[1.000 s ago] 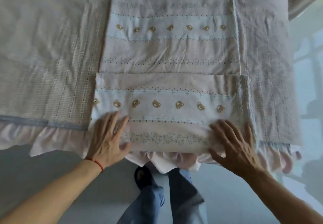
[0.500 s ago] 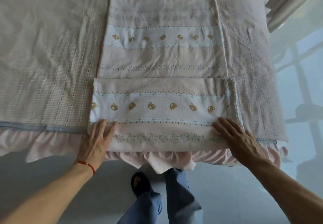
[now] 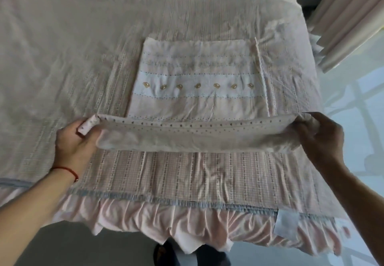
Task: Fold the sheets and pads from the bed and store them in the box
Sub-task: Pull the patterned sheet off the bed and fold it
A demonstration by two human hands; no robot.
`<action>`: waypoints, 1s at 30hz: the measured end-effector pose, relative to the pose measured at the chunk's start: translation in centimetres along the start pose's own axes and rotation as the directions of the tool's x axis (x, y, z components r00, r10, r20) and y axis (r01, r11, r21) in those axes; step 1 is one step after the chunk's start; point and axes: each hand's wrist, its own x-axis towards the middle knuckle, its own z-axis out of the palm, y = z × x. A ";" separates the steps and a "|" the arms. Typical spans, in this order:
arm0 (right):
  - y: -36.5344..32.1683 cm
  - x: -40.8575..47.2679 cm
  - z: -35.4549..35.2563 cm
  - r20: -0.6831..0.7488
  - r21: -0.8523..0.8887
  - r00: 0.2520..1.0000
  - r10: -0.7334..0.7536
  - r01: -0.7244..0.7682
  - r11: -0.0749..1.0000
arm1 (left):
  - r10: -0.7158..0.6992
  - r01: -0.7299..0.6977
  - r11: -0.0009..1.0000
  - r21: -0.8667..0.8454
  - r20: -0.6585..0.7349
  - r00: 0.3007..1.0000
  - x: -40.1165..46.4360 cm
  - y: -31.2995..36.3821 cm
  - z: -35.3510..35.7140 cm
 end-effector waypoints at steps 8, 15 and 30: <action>0.4 18.0 6.5 0.048 0.323 0.996 0.077 -0.088 0.942 | -0.068 0.062 0.995 -0.072 -0.078 0.995 17.1 4.8 7.1; 3.5 25.8 15.6 0.238 0.145 0.927 0.291 -0.330 0.933 | -0.218 0.218 0.976 -0.005 0.049 0.975 25.3 2.2 15.2; 7.2 18.9 12.7 0.693 -0.060 0.571 0.439 -0.561 0.825 | -0.514 0.511 0.851 0.123 0.397 0.761 21.0 -8.8 15.1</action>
